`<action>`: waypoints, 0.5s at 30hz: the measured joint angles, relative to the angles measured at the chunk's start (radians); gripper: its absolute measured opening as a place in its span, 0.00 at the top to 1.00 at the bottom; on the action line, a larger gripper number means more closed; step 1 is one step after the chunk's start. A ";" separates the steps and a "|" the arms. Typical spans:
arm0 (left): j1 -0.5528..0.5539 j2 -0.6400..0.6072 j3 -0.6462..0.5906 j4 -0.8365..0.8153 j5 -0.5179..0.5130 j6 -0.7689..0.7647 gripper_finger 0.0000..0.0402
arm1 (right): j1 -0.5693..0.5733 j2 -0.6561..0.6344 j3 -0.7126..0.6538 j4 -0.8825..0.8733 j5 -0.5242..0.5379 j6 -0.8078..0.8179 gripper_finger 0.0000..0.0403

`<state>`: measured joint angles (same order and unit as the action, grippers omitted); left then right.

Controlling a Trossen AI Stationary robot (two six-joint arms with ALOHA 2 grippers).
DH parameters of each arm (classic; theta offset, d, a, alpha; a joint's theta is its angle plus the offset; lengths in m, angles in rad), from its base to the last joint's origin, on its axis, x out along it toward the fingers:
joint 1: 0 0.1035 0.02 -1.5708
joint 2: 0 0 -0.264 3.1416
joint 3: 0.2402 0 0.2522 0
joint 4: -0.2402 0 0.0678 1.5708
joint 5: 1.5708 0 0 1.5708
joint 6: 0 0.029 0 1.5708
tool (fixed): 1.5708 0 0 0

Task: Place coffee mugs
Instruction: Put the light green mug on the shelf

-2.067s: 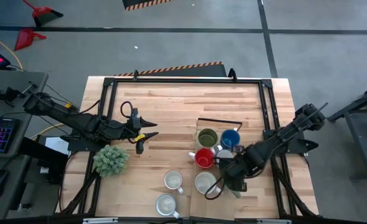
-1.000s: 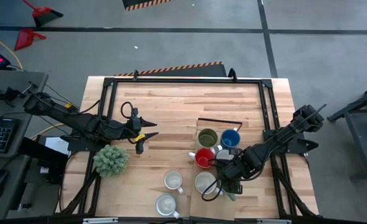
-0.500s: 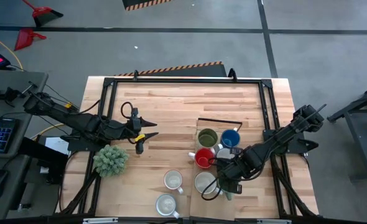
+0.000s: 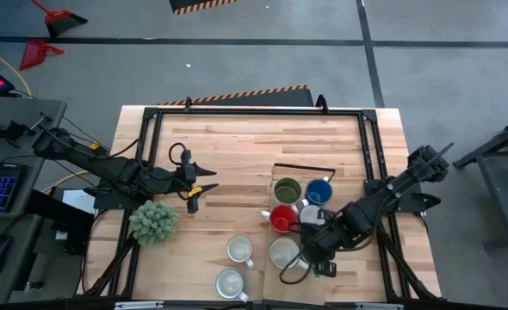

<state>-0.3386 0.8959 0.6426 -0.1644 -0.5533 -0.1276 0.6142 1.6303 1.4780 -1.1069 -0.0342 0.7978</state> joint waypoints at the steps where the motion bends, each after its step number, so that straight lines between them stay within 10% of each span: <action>1: 0.000 0.000 0.000 -0.003 0.000 0.000 0.62 | 0.007 0.000 0.000 0.014 -0.006 0.011 0.83; 15: 0.000 0.000 0.000 -0.004 -0.003 0.001 0.62 | 0.064 0.000 0.000 0.146 -0.056 0.086 0.86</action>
<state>-0.3386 0.8959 0.6426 -0.1684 -0.5564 -0.1268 0.6782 1.6306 1.4780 -0.9606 -0.0898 0.8836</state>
